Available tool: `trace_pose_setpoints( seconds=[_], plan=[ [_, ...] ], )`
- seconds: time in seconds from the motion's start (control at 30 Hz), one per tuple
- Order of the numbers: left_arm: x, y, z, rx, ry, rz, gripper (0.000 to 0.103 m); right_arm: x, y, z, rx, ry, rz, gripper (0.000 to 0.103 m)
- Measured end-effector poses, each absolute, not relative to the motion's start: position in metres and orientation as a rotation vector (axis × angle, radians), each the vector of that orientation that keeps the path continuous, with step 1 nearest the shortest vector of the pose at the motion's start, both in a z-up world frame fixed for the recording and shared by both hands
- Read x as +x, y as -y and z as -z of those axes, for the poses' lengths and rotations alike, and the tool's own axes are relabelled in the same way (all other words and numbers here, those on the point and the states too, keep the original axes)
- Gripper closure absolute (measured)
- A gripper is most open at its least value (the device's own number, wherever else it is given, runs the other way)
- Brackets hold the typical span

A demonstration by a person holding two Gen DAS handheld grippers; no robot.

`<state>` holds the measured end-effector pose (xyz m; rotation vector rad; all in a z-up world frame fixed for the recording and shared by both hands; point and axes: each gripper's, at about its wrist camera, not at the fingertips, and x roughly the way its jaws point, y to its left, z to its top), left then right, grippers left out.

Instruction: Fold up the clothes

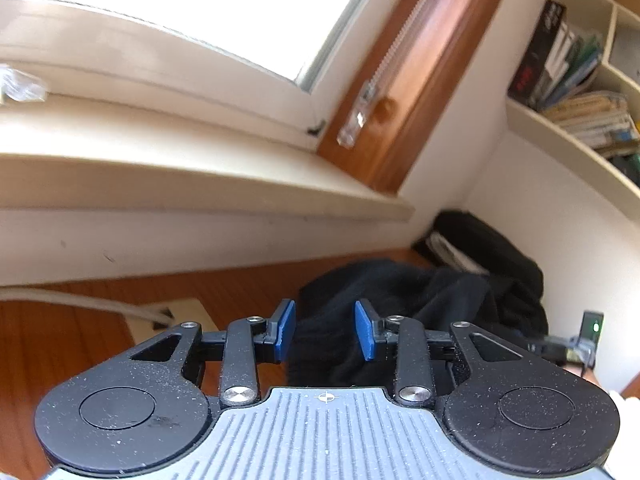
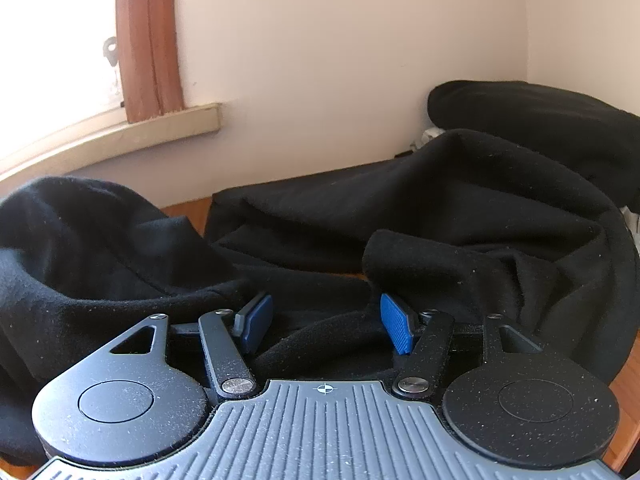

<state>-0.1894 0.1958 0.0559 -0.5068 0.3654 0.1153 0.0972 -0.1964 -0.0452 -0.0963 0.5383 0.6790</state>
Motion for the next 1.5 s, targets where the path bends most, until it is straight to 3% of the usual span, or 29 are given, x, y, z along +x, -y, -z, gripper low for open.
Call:
trace_pose_setpoints(
  seconds=[0.27,0.53,0.93,1.17,1.23,1.27,1.4,1.5],
  plan=[
    [-0.194,-0.207,-0.056,-0.487,-0.376,-0.189,0.063,0.067,0.158,-0.005,-0.104,-0.466,-0.756,0.042],
    [-0.196,-0.21,-0.056,-0.475,-0.368,-0.228,0.033,0.013,0.054,-0.035,-0.272,-0.444,-0.957,0.042],
    [-0.2,-0.224,-0.055,-0.526,-0.364,-0.273,0.03,-0.057,-0.046,-0.018,-0.536,-0.464,-1.137,0.042],
    [-0.198,-0.222,-0.056,-0.518,-0.365,-0.266,0.029,-0.048,-0.056,0.006,-0.62,-0.518,-1.094,0.042],
    [-0.197,-0.222,-0.056,-0.517,-0.37,-0.265,0.029,-0.051,-0.057,0.016,-0.674,-0.513,-1.098,0.05],
    [-0.197,-0.222,-0.055,-0.517,-0.372,-0.265,0.029,-0.052,-0.056,0.021,-0.695,-0.516,-1.107,0.063],
    [-0.195,-0.223,-0.054,-0.519,-0.381,-0.263,0.029,-0.054,-0.045,0.021,-0.695,-0.491,-1.116,0.088],
    [-0.194,-0.223,-0.054,-0.517,-0.387,-0.258,0.029,-0.052,-0.027,0.004,-0.646,-0.443,-1.123,0.09]
  ],
)
